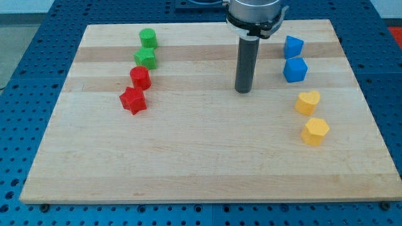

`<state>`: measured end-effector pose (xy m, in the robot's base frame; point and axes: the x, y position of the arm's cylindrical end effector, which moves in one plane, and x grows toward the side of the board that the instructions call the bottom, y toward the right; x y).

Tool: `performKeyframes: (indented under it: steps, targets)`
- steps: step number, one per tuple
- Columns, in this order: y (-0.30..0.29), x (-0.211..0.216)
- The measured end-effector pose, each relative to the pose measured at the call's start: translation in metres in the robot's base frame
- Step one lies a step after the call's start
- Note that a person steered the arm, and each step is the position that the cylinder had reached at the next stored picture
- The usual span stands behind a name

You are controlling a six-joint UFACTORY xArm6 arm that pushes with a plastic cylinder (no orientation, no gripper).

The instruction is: Push the blue cube towards center

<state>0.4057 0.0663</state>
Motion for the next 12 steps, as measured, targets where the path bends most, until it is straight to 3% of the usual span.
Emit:
performKeyframes:
  steps: [2,5,9,10,12]
  targets:
    - [-0.003,0.000]
    - [0.002,-0.137]
    - [0.006,-0.156]
    - [0.059,-0.150]
    - [0.061,-0.148]
